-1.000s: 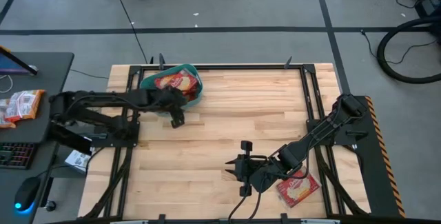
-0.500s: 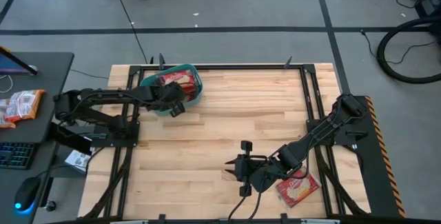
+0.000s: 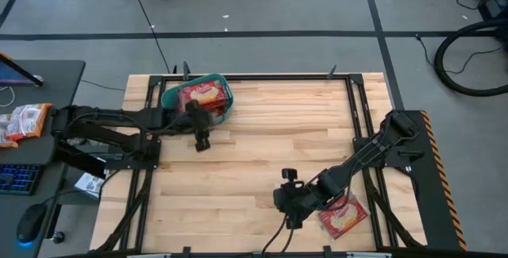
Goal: Sort popcorn bags into baskets
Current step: Put the popcorn bag into the bin
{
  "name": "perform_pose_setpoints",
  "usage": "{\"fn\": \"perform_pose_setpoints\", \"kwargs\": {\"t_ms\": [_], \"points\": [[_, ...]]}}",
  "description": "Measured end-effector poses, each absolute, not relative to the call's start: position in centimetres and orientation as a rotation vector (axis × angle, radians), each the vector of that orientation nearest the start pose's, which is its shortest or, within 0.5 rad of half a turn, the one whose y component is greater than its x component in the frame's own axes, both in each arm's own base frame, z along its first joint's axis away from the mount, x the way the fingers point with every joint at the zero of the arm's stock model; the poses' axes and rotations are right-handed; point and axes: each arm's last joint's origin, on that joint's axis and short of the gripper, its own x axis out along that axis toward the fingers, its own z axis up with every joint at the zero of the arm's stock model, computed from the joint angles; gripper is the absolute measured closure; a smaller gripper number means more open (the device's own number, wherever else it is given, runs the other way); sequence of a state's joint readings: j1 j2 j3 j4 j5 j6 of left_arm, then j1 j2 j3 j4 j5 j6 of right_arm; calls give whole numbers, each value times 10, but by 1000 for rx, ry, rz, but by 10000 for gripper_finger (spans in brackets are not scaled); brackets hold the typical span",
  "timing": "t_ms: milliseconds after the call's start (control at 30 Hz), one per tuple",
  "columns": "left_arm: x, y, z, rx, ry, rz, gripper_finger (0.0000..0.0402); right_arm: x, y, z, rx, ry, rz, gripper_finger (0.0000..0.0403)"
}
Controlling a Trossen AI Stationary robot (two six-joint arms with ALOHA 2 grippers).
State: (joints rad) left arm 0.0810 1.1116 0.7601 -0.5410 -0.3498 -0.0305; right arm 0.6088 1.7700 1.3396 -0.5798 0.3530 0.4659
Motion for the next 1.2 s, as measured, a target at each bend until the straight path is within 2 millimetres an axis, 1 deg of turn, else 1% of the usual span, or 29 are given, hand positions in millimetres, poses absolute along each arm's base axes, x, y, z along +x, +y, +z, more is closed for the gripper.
{"fn": "perform_pose_setpoints", "kwargs": {"t_ms": [100,200,267,333,433,533,767,933,1067,1133,1200], "points": [[217,11,241,52,827,292,249,303,211,216,-28,1069,83,299],[222,-4,244,44,769,222,249,297,221,200,2,1200,144,299],[225,-13,248,47,714,184,249,290,226,194,34,1289,169,299],[227,-20,251,58,675,152,249,283,229,192,86,1362,177,299],[229,-28,255,66,622,118,249,270,232,190,133,1467,126,299],[230,-32,257,92,601,92,249,256,234,189,136,1557,45,299],[231,-32,259,112,573,90,249,229,244,188,164,1678,-102,299],[231,-33,259,100,572,93,249,213,253,189,203,1709,-200,305],[231,-33,260,86,563,97,249,204,259,189,243,1760,-233,314],[232,-33,261,83,557,97,249,199,260,183,230,1777,-244,321],[232,-33,261,80,547,96,249,194,260,174,230,1823,-239,329]]}}
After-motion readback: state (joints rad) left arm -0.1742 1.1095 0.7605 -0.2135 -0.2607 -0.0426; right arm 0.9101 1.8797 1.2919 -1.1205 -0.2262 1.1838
